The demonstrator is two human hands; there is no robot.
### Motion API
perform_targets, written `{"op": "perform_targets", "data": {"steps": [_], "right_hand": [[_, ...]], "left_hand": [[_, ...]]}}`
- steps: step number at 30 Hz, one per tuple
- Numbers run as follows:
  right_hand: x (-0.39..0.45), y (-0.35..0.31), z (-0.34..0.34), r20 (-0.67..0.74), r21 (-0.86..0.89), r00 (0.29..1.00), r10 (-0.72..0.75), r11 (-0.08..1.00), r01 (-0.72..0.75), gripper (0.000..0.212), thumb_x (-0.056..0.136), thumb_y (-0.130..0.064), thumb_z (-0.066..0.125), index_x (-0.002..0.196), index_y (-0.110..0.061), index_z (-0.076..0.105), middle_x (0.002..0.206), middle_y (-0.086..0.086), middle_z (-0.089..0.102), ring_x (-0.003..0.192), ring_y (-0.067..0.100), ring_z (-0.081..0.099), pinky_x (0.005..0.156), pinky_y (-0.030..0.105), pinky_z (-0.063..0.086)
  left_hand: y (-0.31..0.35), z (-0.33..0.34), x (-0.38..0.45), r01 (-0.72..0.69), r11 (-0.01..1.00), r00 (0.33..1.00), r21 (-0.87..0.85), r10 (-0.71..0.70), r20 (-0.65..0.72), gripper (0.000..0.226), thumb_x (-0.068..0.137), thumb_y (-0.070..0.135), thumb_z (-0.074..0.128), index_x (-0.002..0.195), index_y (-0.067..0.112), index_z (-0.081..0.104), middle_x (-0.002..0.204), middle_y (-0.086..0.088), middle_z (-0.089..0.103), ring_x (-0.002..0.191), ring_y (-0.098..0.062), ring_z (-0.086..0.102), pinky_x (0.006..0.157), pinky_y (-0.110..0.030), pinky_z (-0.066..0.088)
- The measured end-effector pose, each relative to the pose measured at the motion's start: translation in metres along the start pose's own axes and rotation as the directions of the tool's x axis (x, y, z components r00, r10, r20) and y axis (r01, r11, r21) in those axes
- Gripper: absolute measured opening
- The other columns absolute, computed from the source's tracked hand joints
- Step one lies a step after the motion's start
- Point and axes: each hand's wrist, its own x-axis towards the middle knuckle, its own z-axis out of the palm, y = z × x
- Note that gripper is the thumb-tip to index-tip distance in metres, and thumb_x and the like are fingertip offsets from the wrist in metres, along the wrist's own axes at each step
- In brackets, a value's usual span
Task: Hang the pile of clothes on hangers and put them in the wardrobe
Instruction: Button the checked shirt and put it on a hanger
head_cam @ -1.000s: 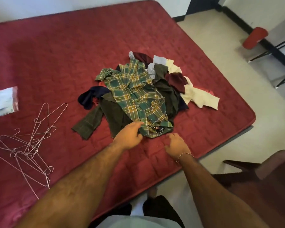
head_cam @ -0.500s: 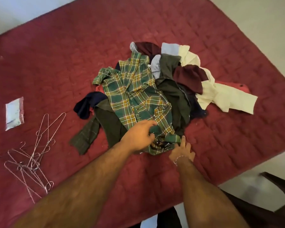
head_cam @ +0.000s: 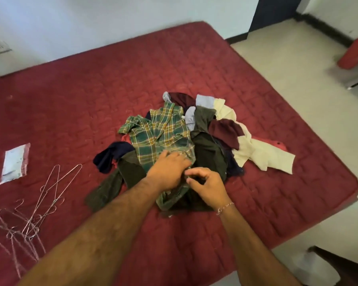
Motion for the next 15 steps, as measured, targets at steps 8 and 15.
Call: {"op": "perform_targets", "data": {"steps": [8,15], "right_hand": [[0.023,-0.185,0.015,-0.170,-0.210,0.974,-0.147,0.971,0.110,0.045,0.084,-0.020,0.077,0.124,-0.024,0.055,0.117,-0.001,0.068,0.106,0.014,0.065,0.091,0.034,0.054],[0.027,-0.357,0.005,-0.261,-0.701,0.916,-0.304,0.713,0.037,0.014,0.091,-0.020,0.056,0.098,-0.024,0.067,0.094,0.006,0.075,0.087,0.034,0.069,0.078,0.042,0.059]], "left_hand": [[-0.057,-0.175,-0.056,0.045,0.862,0.732,-0.504,-0.372,-0.571,0.034,0.076,0.023,0.068,0.065,0.023,0.035,0.059,0.005,0.050,0.067,-0.033,0.062,0.058,-0.033,0.032],[-0.113,-0.337,-0.169,0.202,0.933,0.608,-0.296,-0.357,-0.709,0.034,0.076,0.040,0.075,0.072,0.025,0.045,0.068,0.005,0.055,0.069,-0.025,0.058,0.060,-0.032,0.037]]}}
